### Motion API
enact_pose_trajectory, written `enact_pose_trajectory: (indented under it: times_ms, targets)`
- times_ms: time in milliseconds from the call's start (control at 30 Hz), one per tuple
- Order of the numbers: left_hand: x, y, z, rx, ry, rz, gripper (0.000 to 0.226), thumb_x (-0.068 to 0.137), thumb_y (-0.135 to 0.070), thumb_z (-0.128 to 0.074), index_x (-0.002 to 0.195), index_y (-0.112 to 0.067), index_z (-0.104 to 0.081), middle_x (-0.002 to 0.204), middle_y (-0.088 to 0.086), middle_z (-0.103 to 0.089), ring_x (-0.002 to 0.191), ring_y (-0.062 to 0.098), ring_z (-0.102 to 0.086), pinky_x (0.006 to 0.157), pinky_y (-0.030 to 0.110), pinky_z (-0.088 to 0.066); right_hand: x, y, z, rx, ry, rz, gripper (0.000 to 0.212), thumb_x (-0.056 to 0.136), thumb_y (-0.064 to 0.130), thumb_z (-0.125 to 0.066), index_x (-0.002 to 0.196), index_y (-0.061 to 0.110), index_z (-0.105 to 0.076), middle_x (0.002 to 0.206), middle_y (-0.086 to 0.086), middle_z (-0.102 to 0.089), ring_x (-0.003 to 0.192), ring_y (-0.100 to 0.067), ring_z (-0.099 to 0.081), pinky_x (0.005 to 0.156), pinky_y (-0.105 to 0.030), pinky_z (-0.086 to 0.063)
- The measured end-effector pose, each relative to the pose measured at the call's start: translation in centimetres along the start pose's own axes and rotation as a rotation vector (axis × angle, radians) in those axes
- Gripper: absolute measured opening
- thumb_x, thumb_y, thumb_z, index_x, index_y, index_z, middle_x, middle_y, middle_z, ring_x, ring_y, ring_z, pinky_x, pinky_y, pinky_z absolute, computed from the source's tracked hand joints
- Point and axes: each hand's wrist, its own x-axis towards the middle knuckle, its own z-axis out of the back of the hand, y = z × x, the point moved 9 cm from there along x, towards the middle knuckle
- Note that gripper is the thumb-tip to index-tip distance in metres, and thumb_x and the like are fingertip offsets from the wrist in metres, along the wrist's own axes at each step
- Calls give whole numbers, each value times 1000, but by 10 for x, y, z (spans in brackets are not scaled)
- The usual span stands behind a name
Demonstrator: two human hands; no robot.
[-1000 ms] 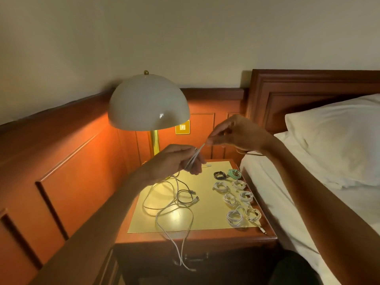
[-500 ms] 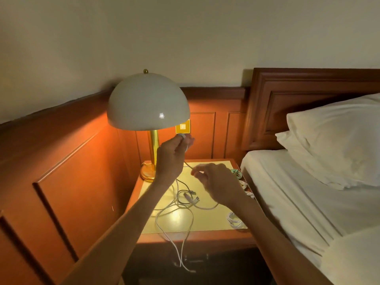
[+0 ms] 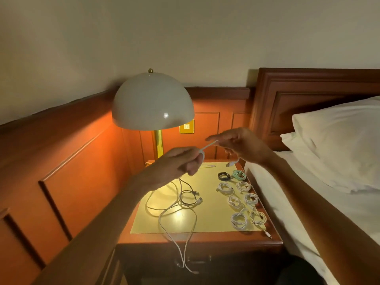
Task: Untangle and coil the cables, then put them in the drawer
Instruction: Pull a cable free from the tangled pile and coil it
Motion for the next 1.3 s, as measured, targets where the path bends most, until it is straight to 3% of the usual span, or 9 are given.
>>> enact_pose_trajectory:
  times_ms: [133,267,467,667,767,867,967,1167,1300]
  targets:
    - [10,-16,11,-462,-257,-117,21,90,-17,-50,79,-8,-67,59,-3,-41,55,8,-44,58,18,-42,-11,-12,-31,51,-220,-93,15,99,18,-59,100,13,-74,56,9,-50,45,-5,-45,47,-27,-41]
    - [13,-14,26,-715,-456,-190,7,83,-11,-54,81,-6,-59,60,-3,-45,53,6,-47,57,16,-45,-16,0,-50,56,-356,-126,26,103,19,-53,124,19,-68,56,-1,-50,47,-5,-42,50,-16,-36]
    - [13,7,40,-828,-701,-184,23,97,-8,-46,76,-8,-55,62,-2,-44,46,4,-42,49,14,-42,-19,14,-68,124,-401,-158,44,104,17,-40,147,25,-48,68,2,-56,52,-5,-47,51,-27,-44]
    - [17,12,38,-935,-748,-189,27,96,-8,-46,70,-9,-53,57,-4,-44,45,4,-39,47,13,-38,-28,19,-78,247,-444,-266,49,106,8,-37,152,26,-39,69,4,-58,54,-10,-50,51,-31,-48]
    - [13,15,37,-875,-768,-166,28,93,-13,-49,65,-14,-50,56,-6,-37,48,5,-34,47,15,-34,-30,18,-84,641,-415,-414,41,106,8,-40,135,29,-60,69,-2,-53,50,-16,-41,44,-25,-36]
    - [8,16,36,-805,-795,-167,30,91,-19,-50,62,-18,-43,55,-6,-34,50,8,-31,51,19,-32,-32,13,-92,1006,-404,-671,24,101,14,-52,108,19,-74,78,-6,-55,54,-14,-43,46,-27,-37]
    - [7,10,33,-798,-777,-185,34,92,-21,-49,60,-19,-38,52,-7,-31,47,7,-29,49,20,-29,-31,14,-96,1243,-412,-743,23,97,14,-57,113,9,-73,84,-4,-61,58,-13,-45,50,-26,-39]
    - [0,13,35,-567,-868,-28,50,89,-43,-64,50,-22,-43,53,-3,-37,51,11,-39,61,28,-38,-34,14,-92,1128,-497,-681,25,101,9,-50,109,7,-74,93,-9,-72,66,-17,-61,55,-27,-51]
    - [-1,11,30,-343,-886,37,53,94,-55,-51,55,-20,-46,57,-2,-45,56,13,-52,48,22,-41,-33,13,-93,992,-559,-652,23,101,10,-53,113,7,-72,97,-13,-75,76,-24,-70,61,-33,-58]
